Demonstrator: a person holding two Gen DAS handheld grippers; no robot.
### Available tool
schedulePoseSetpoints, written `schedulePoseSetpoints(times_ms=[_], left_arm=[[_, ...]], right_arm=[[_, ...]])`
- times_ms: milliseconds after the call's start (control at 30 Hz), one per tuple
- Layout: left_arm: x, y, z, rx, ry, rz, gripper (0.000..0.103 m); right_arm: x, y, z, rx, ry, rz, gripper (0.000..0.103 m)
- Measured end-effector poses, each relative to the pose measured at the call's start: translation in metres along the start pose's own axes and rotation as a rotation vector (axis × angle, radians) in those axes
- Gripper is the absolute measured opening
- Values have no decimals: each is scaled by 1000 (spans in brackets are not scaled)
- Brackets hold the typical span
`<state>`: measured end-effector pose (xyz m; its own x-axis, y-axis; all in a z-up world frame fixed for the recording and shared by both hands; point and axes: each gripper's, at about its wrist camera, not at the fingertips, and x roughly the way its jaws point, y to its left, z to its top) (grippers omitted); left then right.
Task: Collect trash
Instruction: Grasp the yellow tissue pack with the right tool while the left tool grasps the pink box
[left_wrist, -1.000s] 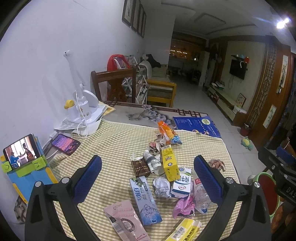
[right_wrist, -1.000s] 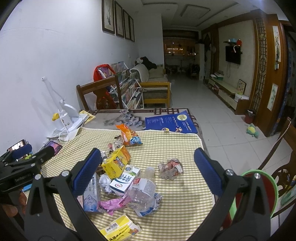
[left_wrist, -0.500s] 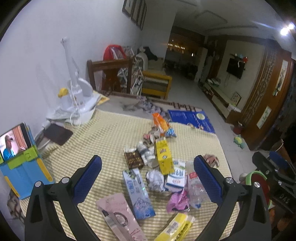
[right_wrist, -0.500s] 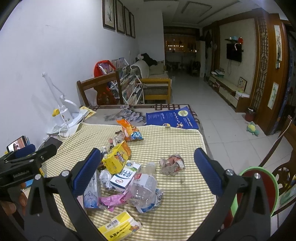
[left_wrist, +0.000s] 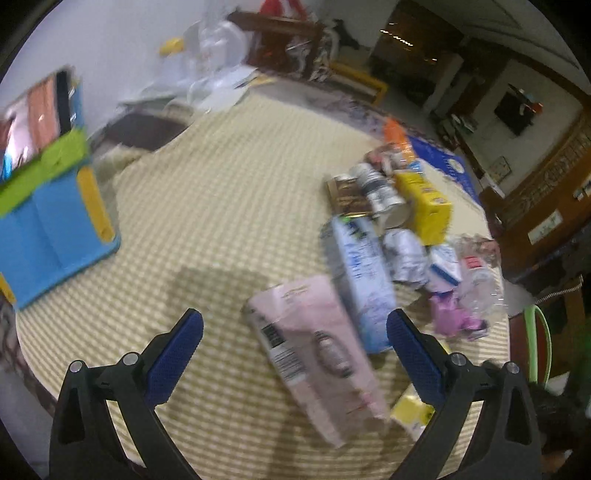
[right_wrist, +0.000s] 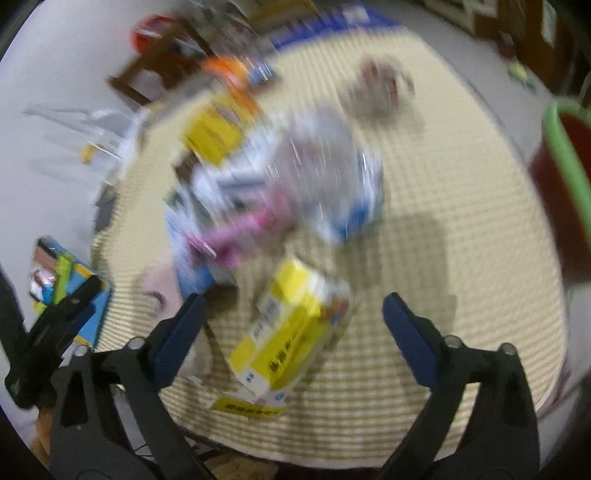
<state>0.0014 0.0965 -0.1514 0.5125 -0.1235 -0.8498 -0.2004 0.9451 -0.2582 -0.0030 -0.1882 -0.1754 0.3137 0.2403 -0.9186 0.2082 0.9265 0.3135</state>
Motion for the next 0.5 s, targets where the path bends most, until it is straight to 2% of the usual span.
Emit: schedulePoseSetpoints(times_ms=[67, 167, 267, 367, 433, 500], left_arm=[[5, 10, -2, -24, 10, 6, 95], [12, 20, 1, -15, 10, 19, 95], [17, 20, 6, -7, 77, -11, 95], [26, 15, 4, 3, 142, -43, 95], [36, 8, -1, 14, 185, -63, 95], [46, 3, -6, 23, 226, -76, 95]], right_arm=[[18, 8, -9, 14, 42, -20, 90], [36, 26, -15, -13, 58, -82, 90], [56, 41, -23, -73, 73, -171, 89], [63, 48, -31, -117, 50, -232, 76], [60, 45, -32, -110, 36, -228, 64], [52, 35, -32, -79, 15, -222, 59]])
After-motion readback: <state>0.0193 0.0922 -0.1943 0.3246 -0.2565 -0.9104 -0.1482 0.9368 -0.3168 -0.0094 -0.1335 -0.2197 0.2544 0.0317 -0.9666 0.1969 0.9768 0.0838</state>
